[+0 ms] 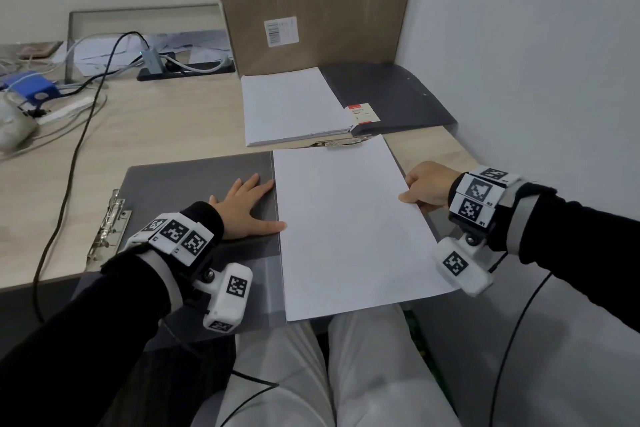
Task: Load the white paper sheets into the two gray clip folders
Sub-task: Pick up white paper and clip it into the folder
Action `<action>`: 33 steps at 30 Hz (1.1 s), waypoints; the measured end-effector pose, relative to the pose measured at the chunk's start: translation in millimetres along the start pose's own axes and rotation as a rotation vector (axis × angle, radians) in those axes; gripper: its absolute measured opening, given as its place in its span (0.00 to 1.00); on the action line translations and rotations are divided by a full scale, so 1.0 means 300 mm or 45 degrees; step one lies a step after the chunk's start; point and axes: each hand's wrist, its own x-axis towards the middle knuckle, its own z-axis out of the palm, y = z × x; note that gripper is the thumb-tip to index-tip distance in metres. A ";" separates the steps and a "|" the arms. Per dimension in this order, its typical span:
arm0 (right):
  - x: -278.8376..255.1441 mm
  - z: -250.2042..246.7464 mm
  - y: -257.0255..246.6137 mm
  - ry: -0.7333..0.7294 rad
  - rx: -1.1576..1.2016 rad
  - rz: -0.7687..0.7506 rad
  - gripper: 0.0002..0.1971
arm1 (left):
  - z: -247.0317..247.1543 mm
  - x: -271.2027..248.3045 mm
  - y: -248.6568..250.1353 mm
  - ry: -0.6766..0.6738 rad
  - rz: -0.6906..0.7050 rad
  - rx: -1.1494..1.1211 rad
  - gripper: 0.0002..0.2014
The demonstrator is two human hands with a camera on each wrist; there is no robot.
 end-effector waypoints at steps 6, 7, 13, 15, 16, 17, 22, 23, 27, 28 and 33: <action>0.001 -0.001 0.003 0.020 -0.022 -0.028 0.03 | 0.003 0.004 -0.001 0.013 0.008 -0.013 0.46; 0.000 -0.001 0.003 0.025 -0.027 -0.034 0.03 | 0.004 0.005 -0.002 0.013 0.008 -0.017 0.46; 0.011 0.004 0.008 0.108 -0.044 -0.066 0.06 | 0.007 0.011 -0.005 0.019 0.004 -0.015 0.47; 0.017 0.007 0.010 0.157 -0.045 -0.075 0.13 | 0.007 0.009 -0.002 0.023 0.003 -0.015 0.47; 0.017 0.006 0.011 0.184 -0.066 -0.079 0.16 | 0.007 0.009 -0.002 0.024 0.002 -0.013 0.47; 0.016 0.005 0.012 0.204 -0.089 -0.086 0.18 | 0.006 0.009 -0.001 0.023 0.001 -0.010 0.47; -0.002 -0.008 0.001 0.218 -0.153 -0.127 0.36 | 0.000 0.002 0.006 0.017 -0.019 -0.022 0.47; -0.011 -0.013 0.002 0.214 -0.133 -0.131 0.37 | -0.003 0.001 0.008 0.015 -0.024 -0.043 0.48; -0.058 -0.054 0.031 0.237 -0.030 -0.137 0.30 | -0.032 0.000 0.036 0.080 -0.023 -0.249 0.50; -0.073 -0.068 0.048 0.235 -0.018 -0.128 0.27 | -0.040 -0.005 0.053 0.125 -0.001 -0.311 0.49; -0.157 -0.085 0.166 0.123 0.159 0.056 0.14 | -0.037 -0.100 0.269 0.181 0.356 -0.398 0.39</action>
